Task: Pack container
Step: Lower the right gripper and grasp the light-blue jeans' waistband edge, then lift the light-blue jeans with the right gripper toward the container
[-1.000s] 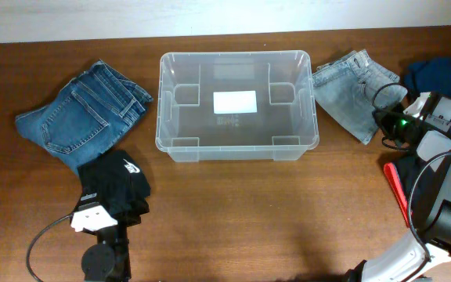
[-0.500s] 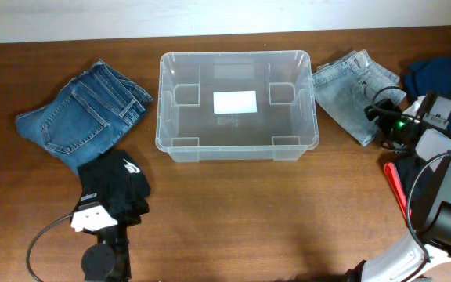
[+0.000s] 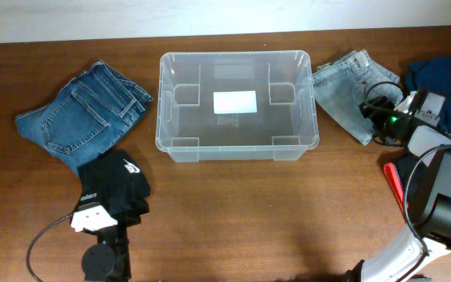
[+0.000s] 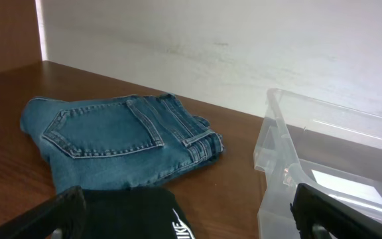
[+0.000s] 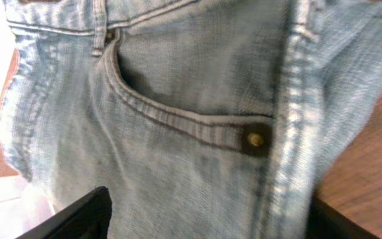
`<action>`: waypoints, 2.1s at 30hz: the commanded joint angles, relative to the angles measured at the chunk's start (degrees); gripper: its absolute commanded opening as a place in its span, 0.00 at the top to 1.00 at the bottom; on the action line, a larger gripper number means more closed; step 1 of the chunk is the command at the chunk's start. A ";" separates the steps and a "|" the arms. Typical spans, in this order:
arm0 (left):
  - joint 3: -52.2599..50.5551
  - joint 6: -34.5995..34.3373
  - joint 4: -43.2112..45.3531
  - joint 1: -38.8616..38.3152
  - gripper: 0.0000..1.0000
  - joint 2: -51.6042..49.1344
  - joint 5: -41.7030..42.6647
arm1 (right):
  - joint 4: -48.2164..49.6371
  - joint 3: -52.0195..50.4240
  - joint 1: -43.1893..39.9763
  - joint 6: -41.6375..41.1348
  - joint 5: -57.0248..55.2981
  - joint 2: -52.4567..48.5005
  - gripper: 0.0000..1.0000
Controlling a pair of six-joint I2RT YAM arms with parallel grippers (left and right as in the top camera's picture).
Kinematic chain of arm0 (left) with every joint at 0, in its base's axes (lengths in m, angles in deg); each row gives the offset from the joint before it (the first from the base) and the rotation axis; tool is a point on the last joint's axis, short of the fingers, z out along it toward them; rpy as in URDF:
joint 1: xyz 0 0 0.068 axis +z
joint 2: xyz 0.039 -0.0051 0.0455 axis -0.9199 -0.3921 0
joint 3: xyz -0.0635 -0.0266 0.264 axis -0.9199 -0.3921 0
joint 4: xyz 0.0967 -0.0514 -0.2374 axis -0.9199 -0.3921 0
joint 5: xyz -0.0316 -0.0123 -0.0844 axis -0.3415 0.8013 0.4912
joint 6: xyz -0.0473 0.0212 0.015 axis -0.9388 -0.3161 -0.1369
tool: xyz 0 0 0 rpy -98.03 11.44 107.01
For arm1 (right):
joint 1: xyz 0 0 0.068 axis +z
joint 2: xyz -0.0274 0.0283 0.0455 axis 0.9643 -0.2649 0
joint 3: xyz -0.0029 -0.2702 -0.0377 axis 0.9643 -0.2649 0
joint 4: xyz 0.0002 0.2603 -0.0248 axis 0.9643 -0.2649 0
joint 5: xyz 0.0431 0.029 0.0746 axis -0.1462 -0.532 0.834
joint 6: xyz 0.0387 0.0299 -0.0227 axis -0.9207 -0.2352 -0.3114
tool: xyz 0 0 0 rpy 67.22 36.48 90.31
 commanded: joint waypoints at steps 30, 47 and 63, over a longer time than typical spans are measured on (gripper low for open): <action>-0.39 0.70 0.11 0.28 0.01 0.48 0.00 | 0.87 5.18 -0.61 1.11 7.08 2.38 0.96; -0.39 0.68 0.11 0.28 0.00 0.50 0.00 | -6.60 18.99 -0.39 1.11 7.02 8.35 0.96; -0.39 0.68 0.11 0.28 0.01 0.50 0.00 | -21.29 40.22 7.10 10.12 1.33 8.35 0.96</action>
